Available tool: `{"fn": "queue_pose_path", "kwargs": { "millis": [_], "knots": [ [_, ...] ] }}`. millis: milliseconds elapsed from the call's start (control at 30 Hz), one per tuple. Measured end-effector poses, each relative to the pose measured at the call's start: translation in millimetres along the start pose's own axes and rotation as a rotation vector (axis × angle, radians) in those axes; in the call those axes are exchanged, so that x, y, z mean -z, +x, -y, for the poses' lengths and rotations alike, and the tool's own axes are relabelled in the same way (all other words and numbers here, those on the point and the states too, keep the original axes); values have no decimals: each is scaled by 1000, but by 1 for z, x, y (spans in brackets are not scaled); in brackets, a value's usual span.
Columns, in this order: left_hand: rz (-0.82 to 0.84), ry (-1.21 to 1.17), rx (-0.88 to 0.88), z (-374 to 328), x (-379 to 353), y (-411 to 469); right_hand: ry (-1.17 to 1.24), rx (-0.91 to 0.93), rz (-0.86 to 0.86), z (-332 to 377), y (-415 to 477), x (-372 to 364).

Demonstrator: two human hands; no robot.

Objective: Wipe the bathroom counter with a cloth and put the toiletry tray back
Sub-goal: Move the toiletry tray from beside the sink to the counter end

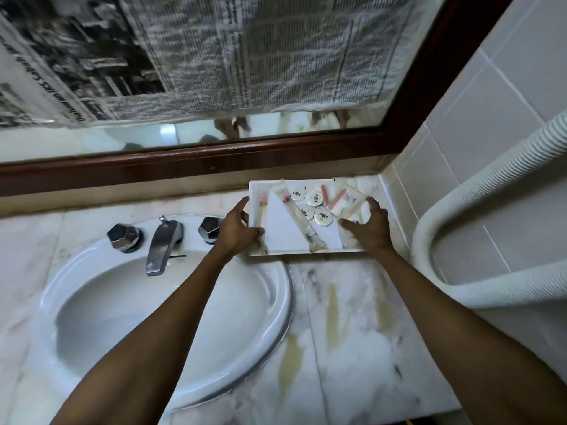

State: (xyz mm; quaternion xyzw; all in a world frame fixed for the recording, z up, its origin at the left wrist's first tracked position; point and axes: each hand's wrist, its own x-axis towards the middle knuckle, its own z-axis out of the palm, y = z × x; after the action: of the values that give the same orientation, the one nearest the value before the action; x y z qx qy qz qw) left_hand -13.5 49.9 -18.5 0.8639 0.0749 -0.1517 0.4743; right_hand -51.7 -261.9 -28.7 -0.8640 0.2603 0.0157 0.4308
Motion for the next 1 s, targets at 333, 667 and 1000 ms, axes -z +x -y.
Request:
{"fn": "queue_pose_path", "kwargs": {
  "millis": [333,667,1000],
  "knots": [
    [-184,-157,-91,51,126,-88,52,209,57,89,-90,-59],
    [-513,-227,-11,175,281,-208,50,395,210,193,-228,-193],
    [-741,-282,95,303,414,-339,13,569,447,282,-370,-340]
  ]
}}
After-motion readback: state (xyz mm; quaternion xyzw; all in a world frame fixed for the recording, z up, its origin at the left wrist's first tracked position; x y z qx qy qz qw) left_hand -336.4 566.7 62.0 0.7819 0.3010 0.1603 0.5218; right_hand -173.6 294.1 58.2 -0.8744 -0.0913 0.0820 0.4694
